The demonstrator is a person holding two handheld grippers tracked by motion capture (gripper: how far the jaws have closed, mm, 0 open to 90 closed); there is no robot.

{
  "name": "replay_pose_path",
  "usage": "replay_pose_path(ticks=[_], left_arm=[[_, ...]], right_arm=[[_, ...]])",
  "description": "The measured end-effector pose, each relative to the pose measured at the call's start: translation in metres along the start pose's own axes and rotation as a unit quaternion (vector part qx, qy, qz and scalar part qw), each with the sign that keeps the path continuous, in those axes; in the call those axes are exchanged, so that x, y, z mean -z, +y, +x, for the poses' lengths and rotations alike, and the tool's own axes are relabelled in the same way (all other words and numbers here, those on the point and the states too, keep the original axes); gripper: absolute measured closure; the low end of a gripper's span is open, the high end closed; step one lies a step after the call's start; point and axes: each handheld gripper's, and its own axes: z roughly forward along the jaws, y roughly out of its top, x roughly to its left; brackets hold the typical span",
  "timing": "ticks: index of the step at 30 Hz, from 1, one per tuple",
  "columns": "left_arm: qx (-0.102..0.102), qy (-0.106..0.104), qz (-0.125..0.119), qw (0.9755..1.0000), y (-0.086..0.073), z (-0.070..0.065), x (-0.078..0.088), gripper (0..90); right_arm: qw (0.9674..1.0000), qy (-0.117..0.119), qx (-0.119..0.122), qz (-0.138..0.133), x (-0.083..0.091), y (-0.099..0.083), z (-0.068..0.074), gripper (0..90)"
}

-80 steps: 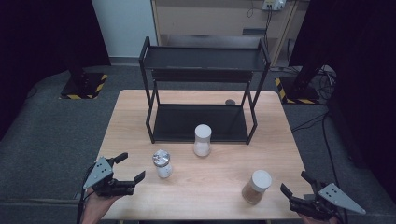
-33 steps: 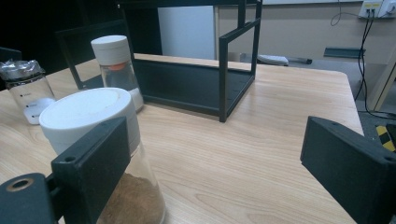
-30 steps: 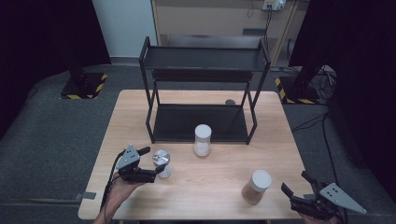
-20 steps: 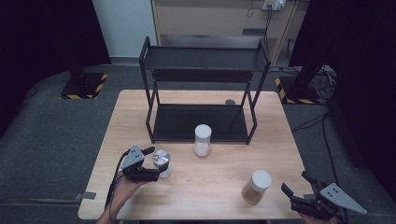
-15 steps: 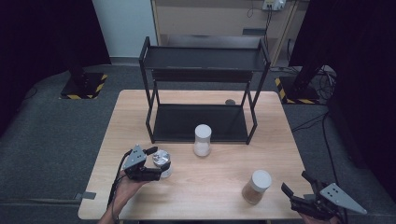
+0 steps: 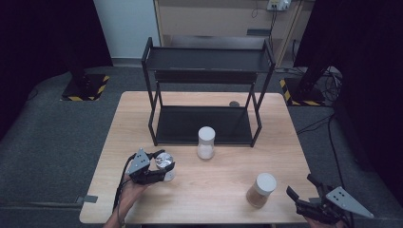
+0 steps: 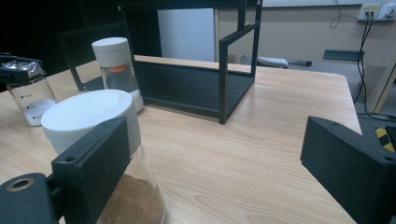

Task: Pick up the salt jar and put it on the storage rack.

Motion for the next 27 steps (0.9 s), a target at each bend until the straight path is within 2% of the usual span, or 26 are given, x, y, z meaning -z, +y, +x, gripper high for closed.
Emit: replay_pose_path(ticks=[10, 14, 27], left_arm=[[0.005, 0.005, -0.001, 1.0000, 0.000, -0.002, 0.000, 33.7], [0.014, 0.001, -0.015, 0.9998, 0.001, 0.000, 0.001, 33.7], [-0.001, 0.008, -0.012, 0.9999, 0.032, 0.004, -0.007, 33.7]], right_arm=[[1.0000, 0.000, -0.001, -0.001, 0.000, 0.000, 0.000, 8.7], [1.0000, 0.001, -0.002, -0.002, 0.000, -0.001, -0.001, 8.7], [1.0000, 0.001, -0.002, -0.002, 0.000, -0.001, -0.001, 8.8]])
